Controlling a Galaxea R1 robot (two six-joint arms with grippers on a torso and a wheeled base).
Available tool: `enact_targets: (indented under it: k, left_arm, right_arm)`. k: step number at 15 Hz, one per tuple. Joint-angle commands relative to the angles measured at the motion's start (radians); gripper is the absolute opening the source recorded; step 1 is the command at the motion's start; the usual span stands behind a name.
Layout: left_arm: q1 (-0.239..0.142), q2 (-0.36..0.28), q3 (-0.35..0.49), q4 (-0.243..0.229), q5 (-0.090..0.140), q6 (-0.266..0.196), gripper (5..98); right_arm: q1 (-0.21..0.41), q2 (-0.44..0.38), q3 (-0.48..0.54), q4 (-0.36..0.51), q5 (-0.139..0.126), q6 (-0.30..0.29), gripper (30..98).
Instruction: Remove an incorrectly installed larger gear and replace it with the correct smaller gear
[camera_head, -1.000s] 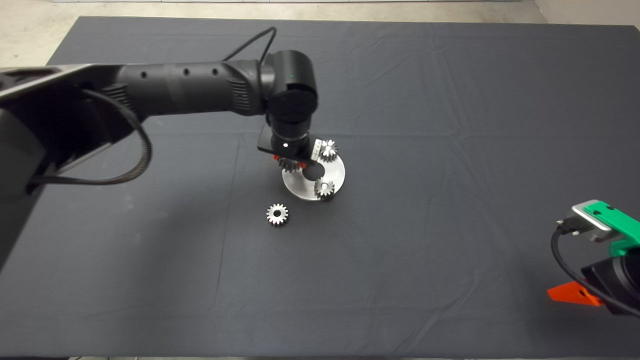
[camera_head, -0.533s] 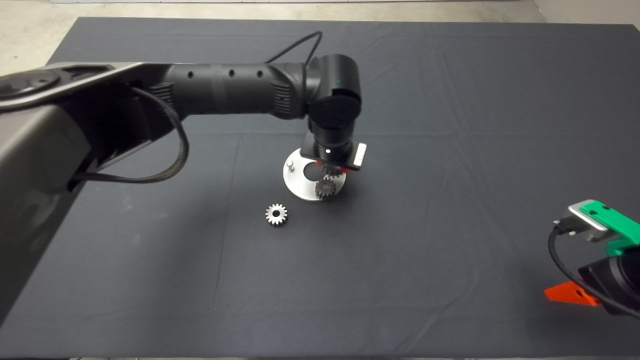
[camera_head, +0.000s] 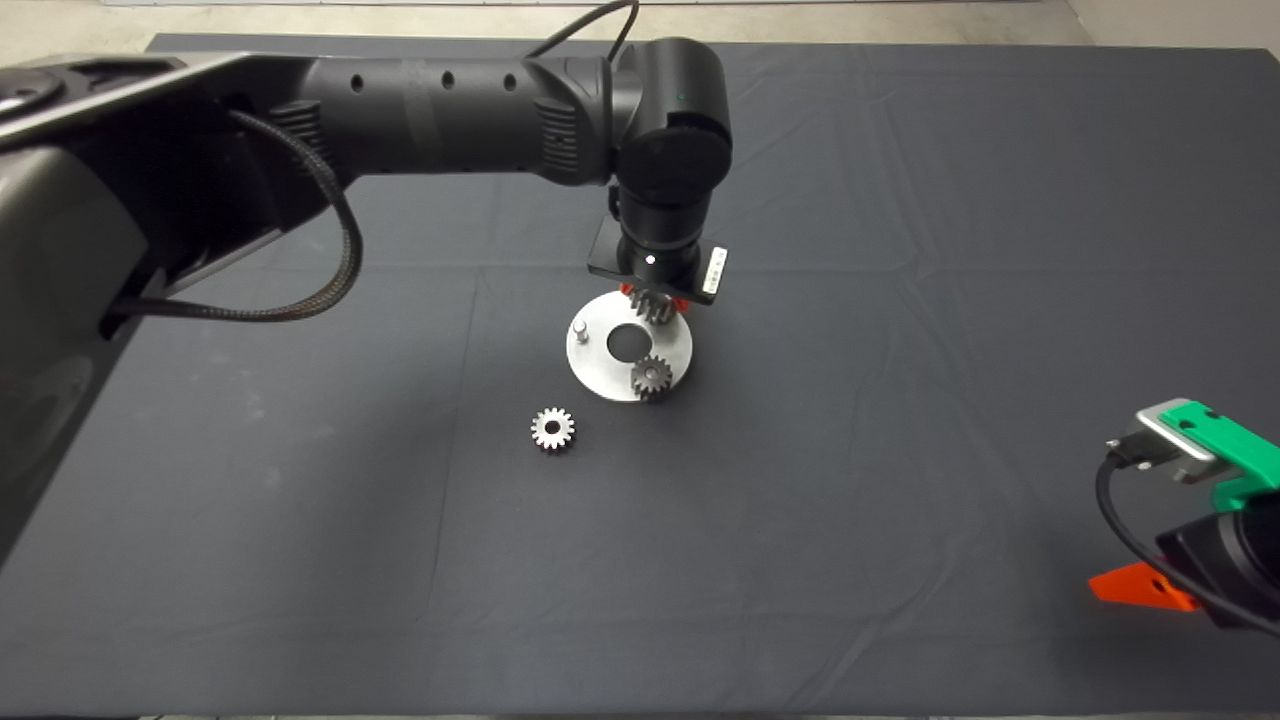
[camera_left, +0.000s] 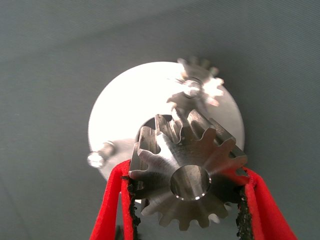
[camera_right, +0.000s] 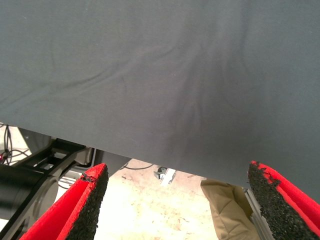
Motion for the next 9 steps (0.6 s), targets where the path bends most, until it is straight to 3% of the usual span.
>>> enact_targets:
  k: [1,4,6,9]
  left_arm:
    - [-0.039,-0.054,0.017,0.001,0.035,-0.004,30.0]
    - [-0.038,-0.174,0.085,0.001,0.034,-0.015,29.9]
    - [-0.036,-0.284,0.185,0.001,0.034,-0.072,29.9]
    - [-0.032,-0.422,0.320,-0.002,0.034,-0.102,29.8]
  right_arm:
    - [0.014,-0.009,0.002,0.025,-0.067,0.007,73.9]
    - [0.013,-0.007,0.002,0.026,-0.067,0.007,73.9]
    - [0.013,-0.003,0.002,0.028,-0.067,0.007,73.9]
    - [0.014,-0.012,-0.003,0.028,-0.065,0.009,73.9]
